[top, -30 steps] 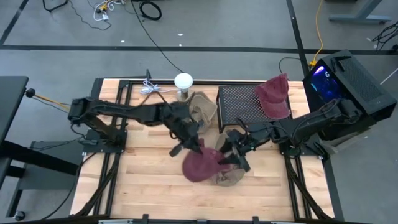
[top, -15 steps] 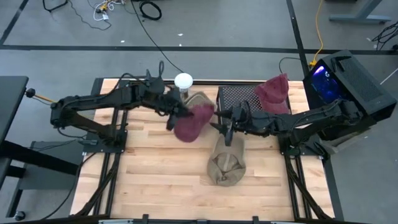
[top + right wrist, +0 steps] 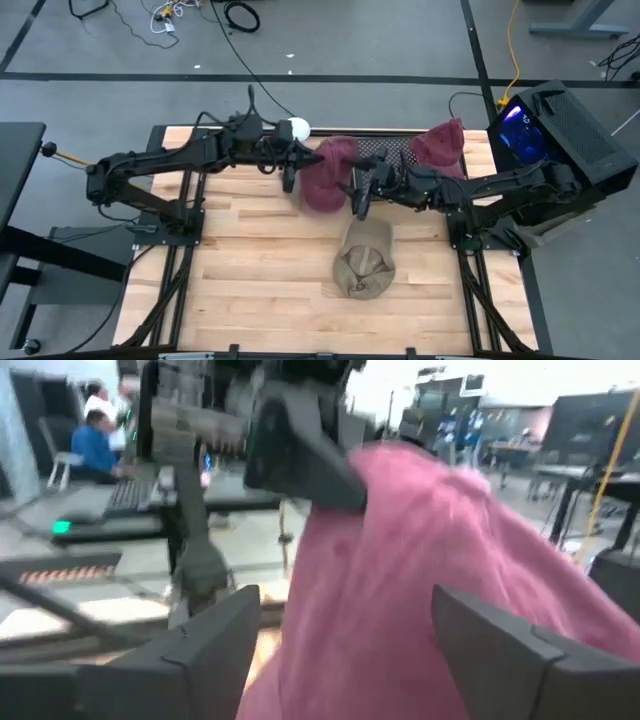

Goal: Pick & Place hat
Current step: Stack the red hat on the red hat on the black shelf

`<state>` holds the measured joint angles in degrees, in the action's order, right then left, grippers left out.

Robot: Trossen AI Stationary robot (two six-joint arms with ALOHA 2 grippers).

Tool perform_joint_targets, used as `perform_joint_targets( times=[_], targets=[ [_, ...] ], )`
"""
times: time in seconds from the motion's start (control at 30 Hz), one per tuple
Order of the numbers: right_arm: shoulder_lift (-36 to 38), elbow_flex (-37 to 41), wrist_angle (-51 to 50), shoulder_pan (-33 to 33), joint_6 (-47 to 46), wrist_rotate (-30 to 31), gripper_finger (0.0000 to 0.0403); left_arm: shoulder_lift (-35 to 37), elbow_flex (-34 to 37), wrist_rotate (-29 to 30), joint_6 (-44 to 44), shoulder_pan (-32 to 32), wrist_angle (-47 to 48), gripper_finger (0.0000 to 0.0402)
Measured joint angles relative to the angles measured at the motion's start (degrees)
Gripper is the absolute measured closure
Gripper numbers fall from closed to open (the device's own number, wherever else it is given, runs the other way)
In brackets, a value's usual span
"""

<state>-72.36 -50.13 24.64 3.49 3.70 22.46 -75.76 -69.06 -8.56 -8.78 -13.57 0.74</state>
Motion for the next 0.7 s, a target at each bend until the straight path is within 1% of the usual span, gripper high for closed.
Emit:
perform_joint_targets(
  times=[0.07,0.17,0.23,0.33,0.43,0.6,0.7],
  targets=[
    [0.0,0.0,1.3,-0.4,0.8,2.7,0.0099,-0.1,0.0,0.1,0.2,-0.4,-0.4,0.0395],
    [0.0,0.0,2.7,-1.0,1.7,9.2,0.0096,-0.1,0.0,2.0,0.2,-1.1,-1.8,0.0395],
    [0.0,0.0,3.0,-1.6,1.4,11.6,0.0096,-0.1,0.0,2.5,0.2,-1.7,-3.1,0.0395],
    [0.0,0.0,2.8,-2.6,0.8,10.8,0.0096,-0.1,0.0,3.0,0.5,-1.8,-6.7,0.0395],
    [-0.8,0.0,4.1,-3.7,-2.4,9.0,0.0096,-0.3,0.0,4.2,1.6,-1.8,-10.2,0.0395],
    [-3.5,0.0,10.4,-5.0,-2.8,5.7,0.0096,-1.0,0.0,4.3,1.6,-1.8,-14.7,0.0395],
    [-5.3,0.0,14.5,-5.7,-1.0,6.6,0.0096,-1.6,0.0,4.3,1.5,-1.6,-14.6,0.0395]
  ],
)
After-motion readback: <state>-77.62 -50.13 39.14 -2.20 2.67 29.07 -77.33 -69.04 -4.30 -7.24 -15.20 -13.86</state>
